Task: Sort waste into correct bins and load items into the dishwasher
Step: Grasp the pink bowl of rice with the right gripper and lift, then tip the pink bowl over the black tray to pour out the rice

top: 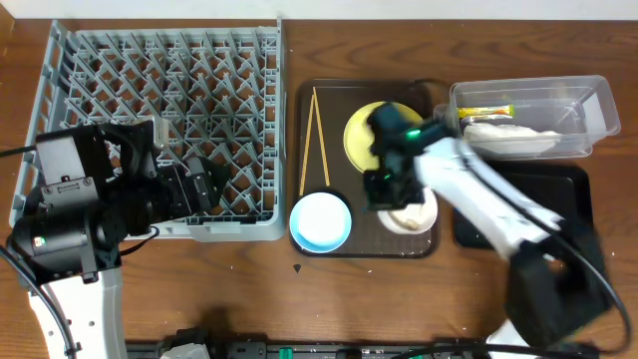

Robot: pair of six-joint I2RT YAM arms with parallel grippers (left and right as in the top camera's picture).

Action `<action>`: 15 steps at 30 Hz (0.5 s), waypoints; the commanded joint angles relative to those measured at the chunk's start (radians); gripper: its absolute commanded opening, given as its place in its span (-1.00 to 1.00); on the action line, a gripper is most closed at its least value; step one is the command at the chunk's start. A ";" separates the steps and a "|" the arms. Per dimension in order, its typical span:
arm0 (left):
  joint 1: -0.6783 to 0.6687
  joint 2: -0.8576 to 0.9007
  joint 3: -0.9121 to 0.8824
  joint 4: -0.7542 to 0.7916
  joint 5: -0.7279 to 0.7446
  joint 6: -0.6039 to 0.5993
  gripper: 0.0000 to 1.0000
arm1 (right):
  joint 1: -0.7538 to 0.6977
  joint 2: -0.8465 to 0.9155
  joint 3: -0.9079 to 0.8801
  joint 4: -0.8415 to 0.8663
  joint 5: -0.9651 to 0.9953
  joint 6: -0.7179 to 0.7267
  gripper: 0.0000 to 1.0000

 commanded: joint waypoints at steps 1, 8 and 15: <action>-0.003 0.012 0.015 -0.003 0.010 0.025 0.79 | -0.173 -0.110 0.005 -0.024 -0.244 -0.220 -0.98; -0.003 0.019 0.015 -0.003 0.010 0.025 0.79 | -0.540 -0.123 -0.034 -0.033 -0.524 -0.444 -0.98; -0.003 0.019 0.015 -0.003 0.010 0.024 0.79 | -0.822 -0.123 -0.291 0.261 -0.852 -0.446 -0.98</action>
